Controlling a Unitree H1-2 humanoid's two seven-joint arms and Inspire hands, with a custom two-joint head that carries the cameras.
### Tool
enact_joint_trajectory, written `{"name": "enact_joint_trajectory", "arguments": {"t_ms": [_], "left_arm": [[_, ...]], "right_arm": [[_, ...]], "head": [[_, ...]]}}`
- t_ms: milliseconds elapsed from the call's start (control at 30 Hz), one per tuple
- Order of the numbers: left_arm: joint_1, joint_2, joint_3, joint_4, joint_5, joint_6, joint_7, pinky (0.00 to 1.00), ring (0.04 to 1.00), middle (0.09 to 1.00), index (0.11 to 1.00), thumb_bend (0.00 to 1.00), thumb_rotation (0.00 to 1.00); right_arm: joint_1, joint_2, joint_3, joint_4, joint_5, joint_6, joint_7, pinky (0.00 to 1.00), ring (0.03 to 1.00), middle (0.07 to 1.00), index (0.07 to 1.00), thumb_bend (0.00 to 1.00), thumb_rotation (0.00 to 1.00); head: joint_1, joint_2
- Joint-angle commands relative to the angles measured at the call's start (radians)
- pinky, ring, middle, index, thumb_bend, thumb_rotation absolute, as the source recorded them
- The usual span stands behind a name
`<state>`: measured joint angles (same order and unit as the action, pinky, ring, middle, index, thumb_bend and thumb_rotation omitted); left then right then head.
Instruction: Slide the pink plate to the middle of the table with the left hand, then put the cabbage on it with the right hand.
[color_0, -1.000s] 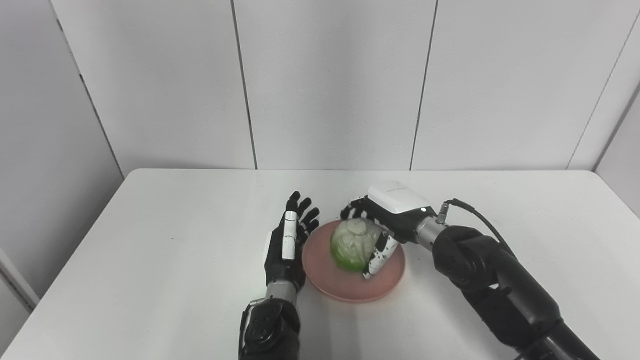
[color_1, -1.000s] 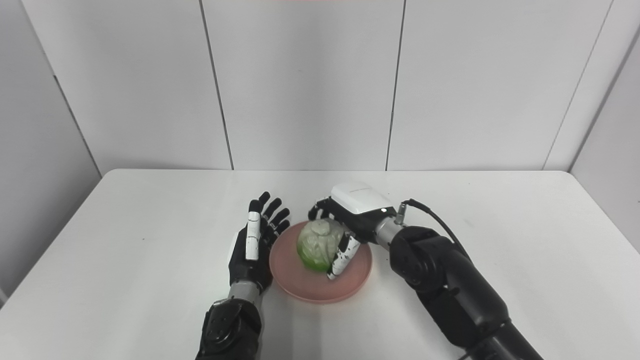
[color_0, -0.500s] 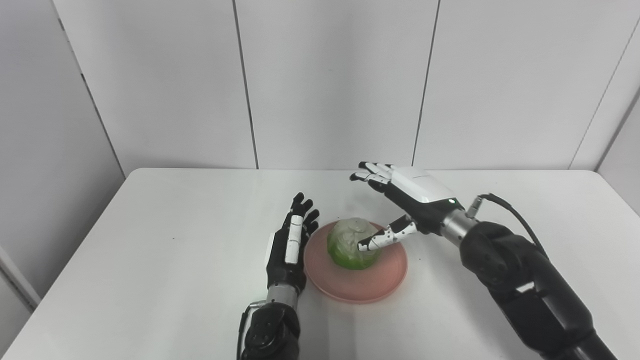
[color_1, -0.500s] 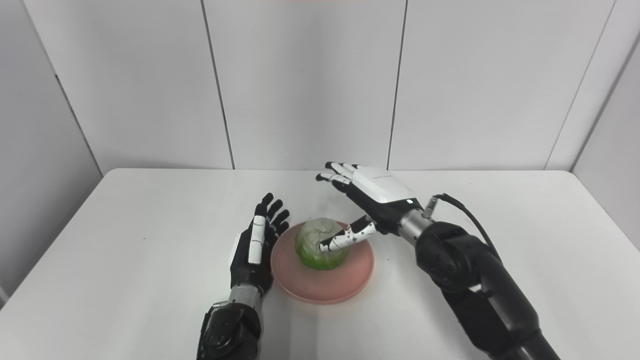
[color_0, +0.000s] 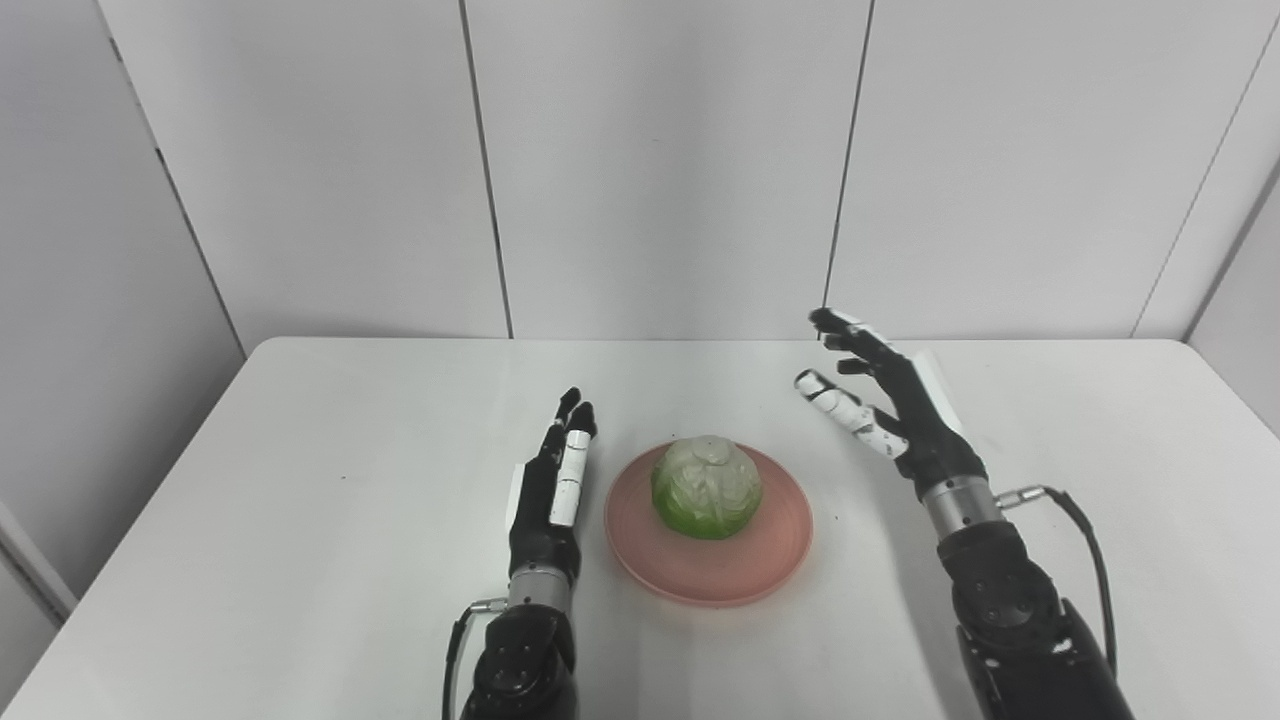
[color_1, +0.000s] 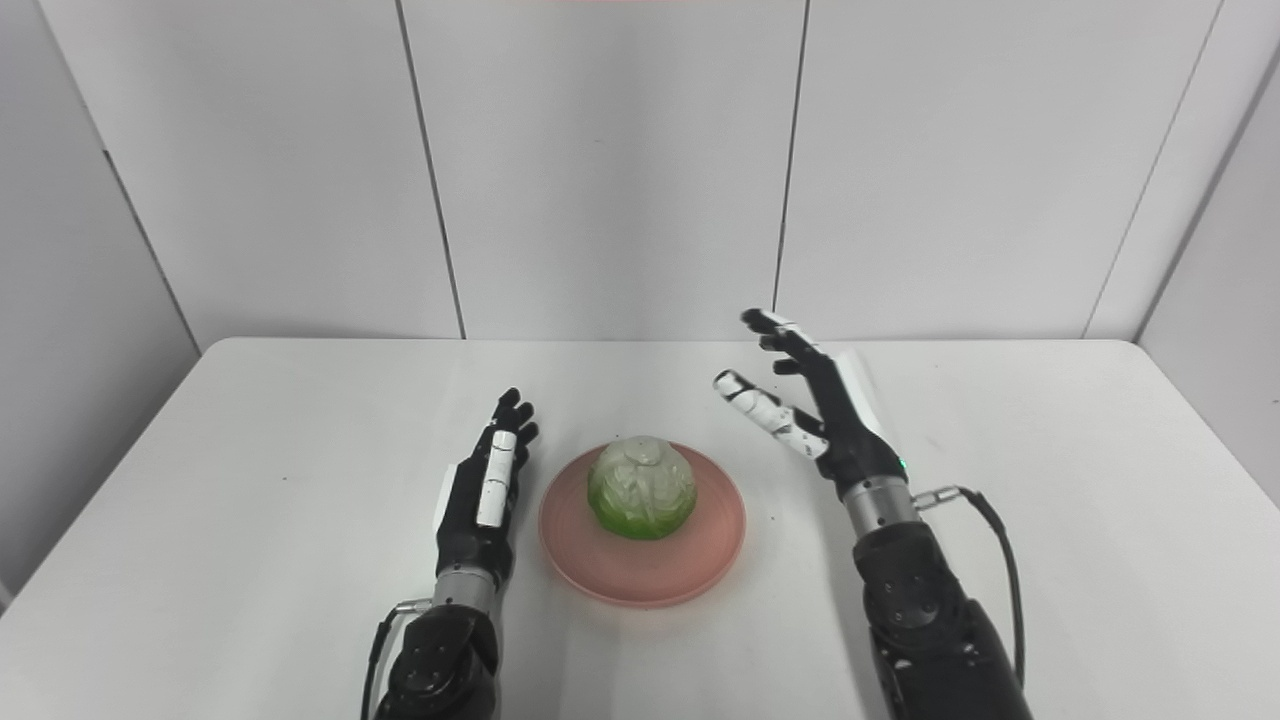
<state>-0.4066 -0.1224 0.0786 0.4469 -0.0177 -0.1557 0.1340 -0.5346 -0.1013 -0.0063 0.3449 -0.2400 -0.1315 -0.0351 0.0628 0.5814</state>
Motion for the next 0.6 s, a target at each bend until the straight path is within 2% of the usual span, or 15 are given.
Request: {"name": "enact_joint_trajectory", "arguments": {"t_ms": [0, 67, 100, 233, 300, 367, 567], "left_arm": [[-0.014, 0.031, 0.007, -0.003, 0.007, 0.006, 0.006, 0.97, 0.96, 0.956, 0.938, 0.86, 0.91], [-0.025, 0.043, 0.017, -0.007, -0.017, 0.031, -0.007, 0.99, 0.973, 0.974, 0.967, 0.88, 0.92], [-0.028, 0.046, 0.021, -0.008, -0.025, 0.039, -0.01, 0.99, 0.977, 0.977, 0.973, 0.88, 0.92], [-0.043, 0.066, 0.037, -0.015, -0.037, 0.093, -0.003, 1.0, 0.976, 0.973, 0.983, 0.94, 0.93], [-0.041, 0.068, 0.036, -0.019, -0.039, 0.102, -0.005, 1.0, 0.977, 0.974, 0.981, 0.94, 0.93], [-0.038, 0.066, 0.039, -0.026, -0.047, 0.116, -0.009, 1.0, 0.977, 0.979, 0.979, 0.93, 0.93], [-0.036, 0.07, 0.045, -0.035, -0.084, 0.138, -0.026, 1.0, 0.987, 0.99, 0.997, 0.92, 0.94]], "right_arm": [[-0.021, 0.029, -0.046, 0.001, 0.097, 0.01, -0.014, 0.82, 0.824, 0.82, 0.851, 0.74, 0.96], [-0.016, 0.06, -0.078, 0.019, 0.164, 0.036, -0.013, 0.87, 0.85, 0.846, 0.877, 0.74, 0.99], [-0.015, 0.066, -0.084, 0.023, 0.177, 0.041, -0.014, 0.86, 0.843, 0.847, 0.885, 0.74, 0.99], [-0.011, 0.149, -0.184, 0.026, 0.361, 0.154, -0.031, 0.88, 0.868, 0.89, 0.912, 0.77, 0.99], [-0.011, 0.17, -0.209, 0.025, 0.401, 0.192, -0.044, 0.91, 0.888, 0.908, 0.914, 0.78, 0.97], [-0.006, 0.17, -0.202, 0.031, 0.396, 0.203, -0.05, 0.92, 0.905, 0.932, 0.944, 0.76, 0.99], [0.02, 0.141, -0.127, 0.063, 0.309, 0.161, -0.055, 0.97, 0.919, 0.94, 0.967, 0.69, 1.0]], "head": [[-0.002, 0.002], [-0.002, 0.002], [-0.002, 0.002], [-0.012, 0.007], [-0.018, 0.009], [-0.018, 0.009], [-0.051, 0.016]]}}
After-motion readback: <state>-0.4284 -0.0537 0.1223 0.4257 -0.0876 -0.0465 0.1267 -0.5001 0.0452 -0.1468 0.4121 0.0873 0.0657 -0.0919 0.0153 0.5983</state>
